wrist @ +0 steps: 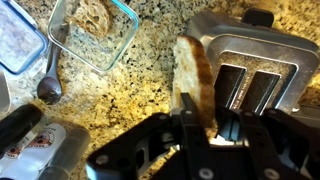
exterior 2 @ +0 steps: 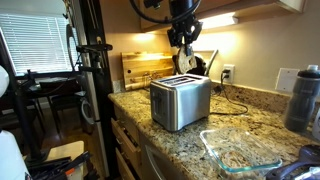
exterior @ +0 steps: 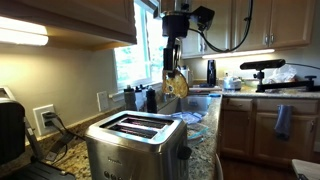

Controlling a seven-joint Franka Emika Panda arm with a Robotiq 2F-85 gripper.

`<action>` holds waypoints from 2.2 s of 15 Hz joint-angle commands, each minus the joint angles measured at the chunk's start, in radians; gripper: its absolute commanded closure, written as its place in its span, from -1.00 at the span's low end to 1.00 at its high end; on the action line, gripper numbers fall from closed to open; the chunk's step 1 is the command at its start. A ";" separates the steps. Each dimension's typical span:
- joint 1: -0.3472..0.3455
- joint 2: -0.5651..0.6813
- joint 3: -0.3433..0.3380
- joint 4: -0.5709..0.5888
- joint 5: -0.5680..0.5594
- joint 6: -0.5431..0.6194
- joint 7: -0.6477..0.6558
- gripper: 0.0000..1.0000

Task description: Put a slice of bread in the toaster

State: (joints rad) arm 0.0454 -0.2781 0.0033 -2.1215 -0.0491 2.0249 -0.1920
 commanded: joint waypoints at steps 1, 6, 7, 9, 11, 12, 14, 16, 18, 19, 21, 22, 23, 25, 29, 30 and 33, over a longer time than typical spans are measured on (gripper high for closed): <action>0.014 -0.004 0.000 0.014 0.033 -0.025 -0.032 0.88; 0.029 0.013 0.005 0.015 0.063 -0.021 -0.060 0.88; 0.033 0.020 0.006 0.018 0.071 -0.018 -0.065 0.88; 0.040 0.032 0.014 0.024 0.078 -0.018 -0.063 0.88; 0.045 0.052 0.020 0.037 0.084 -0.018 -0.062 0.88; 0.047 0.061 0.028 0.044 0.086 -0.020 -0.056 0.88; 0.051 0.084 0.040 0.064 0.091 -0.023 -0.054 0.88; 0.054 0.111 0.049 0.088 0.091 -0.024 -0.054 0.88; 0.054 0.139 0.053 0.115 0.094 -0.027 -0.058 0.89; 0.053 0.154 0.055 0.128 0.097 -0.028 -0.060 0.89; 0.049 0.181 0.054 0.149 0.107 -0.028 -0.065 0.89; 0.047 0.196 0.053 0.159 0.112 -0.028 -0.066 0.89; 0.046 0.209 0.053 0.167 0.115 -0.028 -0.068 0.89; 0.042 0.235 0.054 0.185 0.122 -0.031 -0.070 0.89; 0.033 0.282 0.053 0.216 0.140 -0.036 -0.076 0.89; 0.030 0.293 0.052 0.223 0.142 -0.036 -0.077 0.89; 0.019 0.317 0.050 0.241 0.144 -0.040 -0.081 0.89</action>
State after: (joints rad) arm 0.0794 0.0176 0.0579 -1.9188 0.0699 2.0227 -0.2433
